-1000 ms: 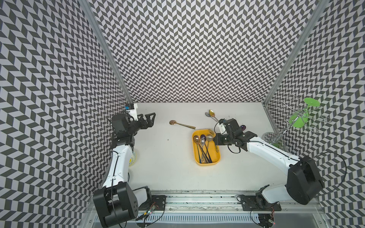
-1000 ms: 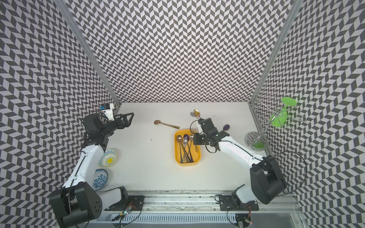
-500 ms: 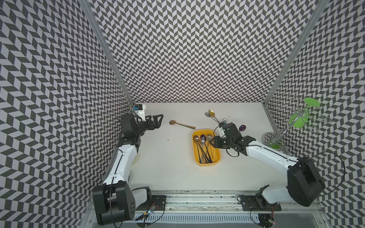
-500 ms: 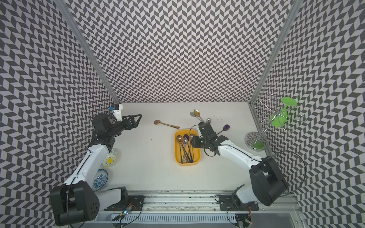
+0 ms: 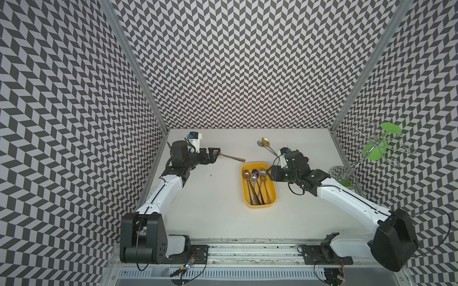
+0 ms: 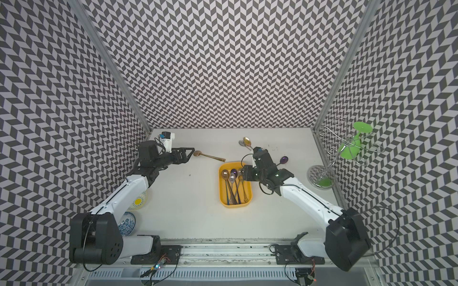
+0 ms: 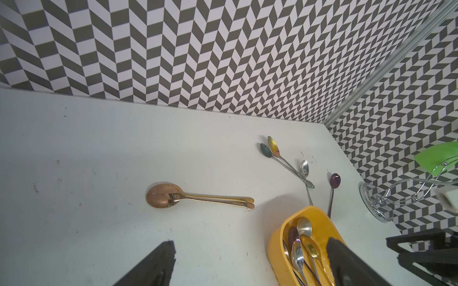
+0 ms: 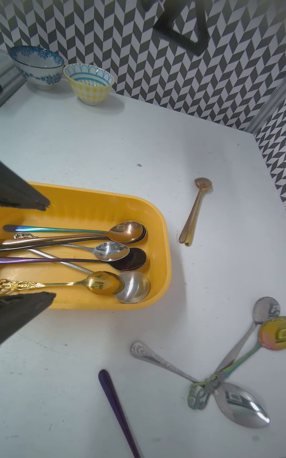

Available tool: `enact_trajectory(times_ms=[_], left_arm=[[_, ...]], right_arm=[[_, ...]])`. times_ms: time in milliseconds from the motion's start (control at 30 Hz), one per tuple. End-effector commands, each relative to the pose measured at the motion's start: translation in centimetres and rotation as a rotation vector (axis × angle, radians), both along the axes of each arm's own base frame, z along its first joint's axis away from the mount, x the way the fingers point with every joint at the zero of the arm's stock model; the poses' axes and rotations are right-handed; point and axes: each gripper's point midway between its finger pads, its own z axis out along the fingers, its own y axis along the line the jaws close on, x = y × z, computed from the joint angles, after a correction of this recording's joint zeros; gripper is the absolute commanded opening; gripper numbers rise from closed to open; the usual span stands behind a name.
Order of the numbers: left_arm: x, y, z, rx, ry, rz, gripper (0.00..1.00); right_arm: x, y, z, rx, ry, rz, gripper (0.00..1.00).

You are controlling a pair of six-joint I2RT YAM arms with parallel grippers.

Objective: Put the spoon into the storage box
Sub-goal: Pick up the spoon from the center of the board.

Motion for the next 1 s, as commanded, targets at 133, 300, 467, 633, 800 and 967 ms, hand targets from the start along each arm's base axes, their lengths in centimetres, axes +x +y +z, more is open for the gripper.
enact_trajectory(times_ms=[133,300,467,633,800,967], left_arm=[[1.0,-1.2,-0.8,-0.036,0.051,0.014,0.99],[2.5,-2.4,-0.9,0.077,0.054,0.006,0.98],[4.8,-3.4,-0.8,0.216,0.033,-0.053,0.96],[8.0,-4.0,0.0,0.370,0.004,-0.145,0.93],[10.5,-4.5,0.1,0.530,-0.061,-0.255,0.93],[11.6,-5.8,-1.8,0.754,-0.124,-0.441,0.90]], right_arm=[[0.1,-3.1,3.3,-0.104,-0.151,-0.048,0.64],[-0.2,-6.0,5.5,-0.205,-0.272,-0.099,0.74],[-0.7,-8.3,7.7,-0.305,-0.400,-0.119,0.81],[-2.0,-9.3,8.9,-0.286,-0.511,-0.123,0.94],[-3.2,-9.8,9.0,-0.255,-0.580,-0.130,1.00],[-3.6,-10.8,8.9,-0.259,-0.610,-0.171,1.00]])
